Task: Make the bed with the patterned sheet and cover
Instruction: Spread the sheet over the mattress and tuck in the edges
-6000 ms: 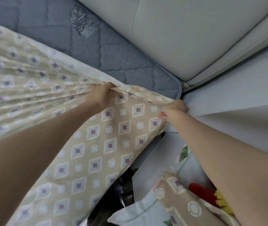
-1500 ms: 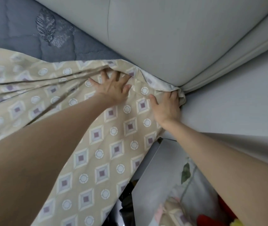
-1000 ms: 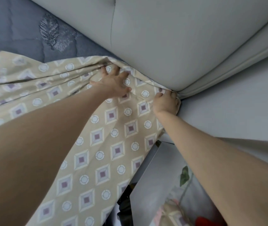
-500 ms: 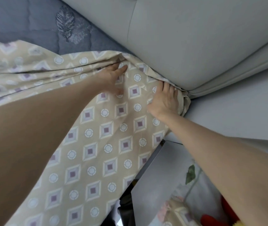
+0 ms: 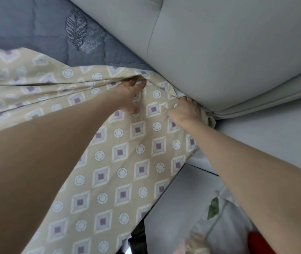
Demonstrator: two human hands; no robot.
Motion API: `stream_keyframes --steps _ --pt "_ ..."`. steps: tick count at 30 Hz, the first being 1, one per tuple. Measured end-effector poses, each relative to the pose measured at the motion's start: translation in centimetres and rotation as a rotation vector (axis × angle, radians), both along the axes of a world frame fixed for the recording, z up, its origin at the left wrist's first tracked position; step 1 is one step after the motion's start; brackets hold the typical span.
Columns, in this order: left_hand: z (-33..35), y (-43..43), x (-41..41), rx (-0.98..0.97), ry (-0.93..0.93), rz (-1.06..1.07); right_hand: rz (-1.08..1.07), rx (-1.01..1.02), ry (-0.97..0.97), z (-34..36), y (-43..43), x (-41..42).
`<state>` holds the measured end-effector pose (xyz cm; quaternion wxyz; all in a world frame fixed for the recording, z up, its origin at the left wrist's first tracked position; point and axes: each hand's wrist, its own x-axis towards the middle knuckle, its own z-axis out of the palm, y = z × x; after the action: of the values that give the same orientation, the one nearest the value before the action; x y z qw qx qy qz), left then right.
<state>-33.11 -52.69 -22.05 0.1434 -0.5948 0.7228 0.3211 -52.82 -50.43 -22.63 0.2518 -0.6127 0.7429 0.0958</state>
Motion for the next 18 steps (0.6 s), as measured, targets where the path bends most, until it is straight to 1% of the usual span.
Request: stream_keyframes --steps 2,4,7,10,14,18 --pt "0.0 0.1 -0.1 -0.007 -0.008 0.01 0.044 -0.189 -0.011 -0.6 1.7 -0.2" --pt "0.0 0.2 -0.2 0.0 -0.006 0.022 0.141 -0.35 0.007 -1.4 4.4 -0.6" --pt "0.1 0.2 -0.3 0.01 0.0 0.034 0.223 -0.395 0.113 -1.6 7.2 -0.5" --pt "0.2 0.3 -0.2 0.012 -0.004 0.031 0.285 -0.344 0.136 -1.0 5.6 -0.3" --pt "0.3 0.2 -0.4 0.008 -0.007 0.033 0.299 -0.173 0.058 -0.3 2.7 0.1" --pt "0.3 0.1 -0.5 0.011 -0.012 0.033 0.297 -0.082 0.053 -0.1 1.9 0.0"
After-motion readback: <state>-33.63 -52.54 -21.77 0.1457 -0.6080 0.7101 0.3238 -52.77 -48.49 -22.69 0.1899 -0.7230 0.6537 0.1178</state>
